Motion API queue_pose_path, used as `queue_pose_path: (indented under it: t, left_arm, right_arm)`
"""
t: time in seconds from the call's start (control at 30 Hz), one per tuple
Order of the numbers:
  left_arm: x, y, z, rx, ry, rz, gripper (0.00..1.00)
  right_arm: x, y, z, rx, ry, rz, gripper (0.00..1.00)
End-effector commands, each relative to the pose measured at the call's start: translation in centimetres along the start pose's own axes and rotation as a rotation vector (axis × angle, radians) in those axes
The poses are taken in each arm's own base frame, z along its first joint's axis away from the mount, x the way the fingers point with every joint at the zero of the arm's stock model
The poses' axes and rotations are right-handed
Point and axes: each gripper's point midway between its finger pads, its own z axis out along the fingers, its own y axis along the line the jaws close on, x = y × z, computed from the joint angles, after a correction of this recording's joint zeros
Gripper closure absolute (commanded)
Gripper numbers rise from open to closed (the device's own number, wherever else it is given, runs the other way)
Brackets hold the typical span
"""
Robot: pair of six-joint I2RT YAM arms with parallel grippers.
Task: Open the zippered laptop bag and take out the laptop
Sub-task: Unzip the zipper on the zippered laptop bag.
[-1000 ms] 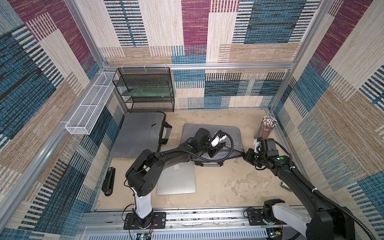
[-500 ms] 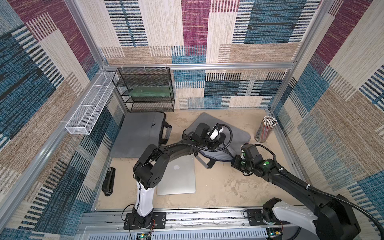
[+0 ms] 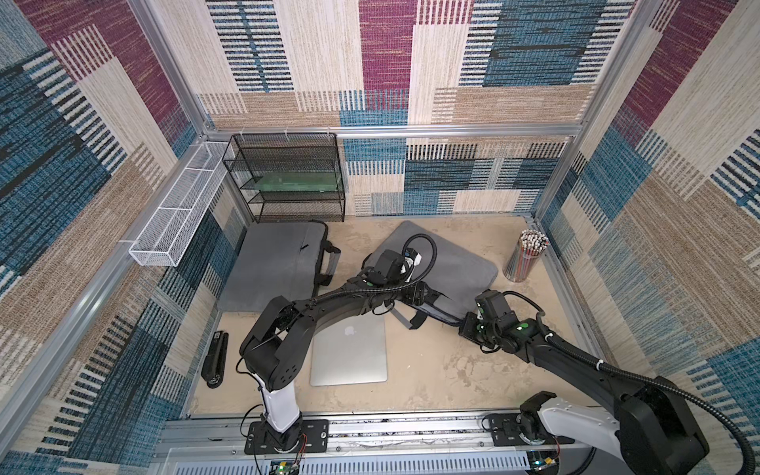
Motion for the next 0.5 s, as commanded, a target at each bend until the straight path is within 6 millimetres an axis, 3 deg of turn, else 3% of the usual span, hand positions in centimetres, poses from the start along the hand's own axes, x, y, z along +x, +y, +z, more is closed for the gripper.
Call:
queue_pose_path:
  t: [0.0, 0.13, 0.33, 0.47]
  left_arm:
    - [1.6, -3.0, 0.8, 0.149, 0.067, -0.075, 0.29]
    - [3.1, -4.8, 1.8, 0.209, 0.126, -0.011, 0.27]
    - [3.6, -4.4, 3.1, 0.195, 0.161, -0.039, 0.18]
    - [4.0, -4.4, 3.6, 0.195, 0.191, -0.054, 0.18]
  right_arm:
    - [-1.1, 1.2, 0.0, -0.041, -0.045, -0.021, 1.0]
    - [-1.0, 1.8, 0.2, -0.058, -0.043, -0.027, 1.0]
    - [-0.9, 2.4, 0.6, -0.07, -0.036, -0.039, 1.0]
    - [-0.7, 3.0, 0.9, -0.082, -0.032, -0.045, 1.0]
